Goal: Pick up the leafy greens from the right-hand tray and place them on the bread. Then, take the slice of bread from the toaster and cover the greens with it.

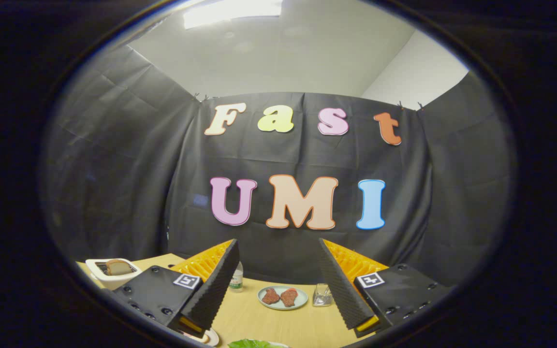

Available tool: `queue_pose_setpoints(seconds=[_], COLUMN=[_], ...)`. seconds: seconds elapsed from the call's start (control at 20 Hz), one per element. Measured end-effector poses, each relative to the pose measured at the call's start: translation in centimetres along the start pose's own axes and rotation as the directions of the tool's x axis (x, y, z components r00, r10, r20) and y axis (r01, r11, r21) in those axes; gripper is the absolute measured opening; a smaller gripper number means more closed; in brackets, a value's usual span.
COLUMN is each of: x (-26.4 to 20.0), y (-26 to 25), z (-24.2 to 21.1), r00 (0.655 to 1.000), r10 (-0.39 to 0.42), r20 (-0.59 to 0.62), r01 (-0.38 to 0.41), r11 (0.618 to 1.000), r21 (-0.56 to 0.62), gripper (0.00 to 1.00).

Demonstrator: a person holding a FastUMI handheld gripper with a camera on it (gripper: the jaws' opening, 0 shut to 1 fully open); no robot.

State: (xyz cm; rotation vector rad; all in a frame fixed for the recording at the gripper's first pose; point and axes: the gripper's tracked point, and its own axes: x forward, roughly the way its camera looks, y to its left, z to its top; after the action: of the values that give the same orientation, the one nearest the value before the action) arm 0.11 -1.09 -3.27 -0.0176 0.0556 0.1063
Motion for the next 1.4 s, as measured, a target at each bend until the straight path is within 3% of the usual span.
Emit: queue_pose_setpoints(seconds=[0.45, 0.8, 1.1, 1.4], x=[0.2, 0.1, -0.1, -0.7], y=[-0.9, -0.8, 0.5, 1.9], z=[-4.7, -8.7, -13.8, -19.1], r00=[0.982, 0.941, 0.869, 0.774], r10=[0.141, 0.259, 0.365, 0.454], r20=[-0.122, -0.218, -0.334, -0.441], r01=[-0.152, -0.292, -0.427, -0.554], r11=[0.985, 0.946, 0.894, 0.823], r21=[-0.087, -0.139, -0.134, -0.126], gripper=[1.0, 1.0, 1.0, 0.99])
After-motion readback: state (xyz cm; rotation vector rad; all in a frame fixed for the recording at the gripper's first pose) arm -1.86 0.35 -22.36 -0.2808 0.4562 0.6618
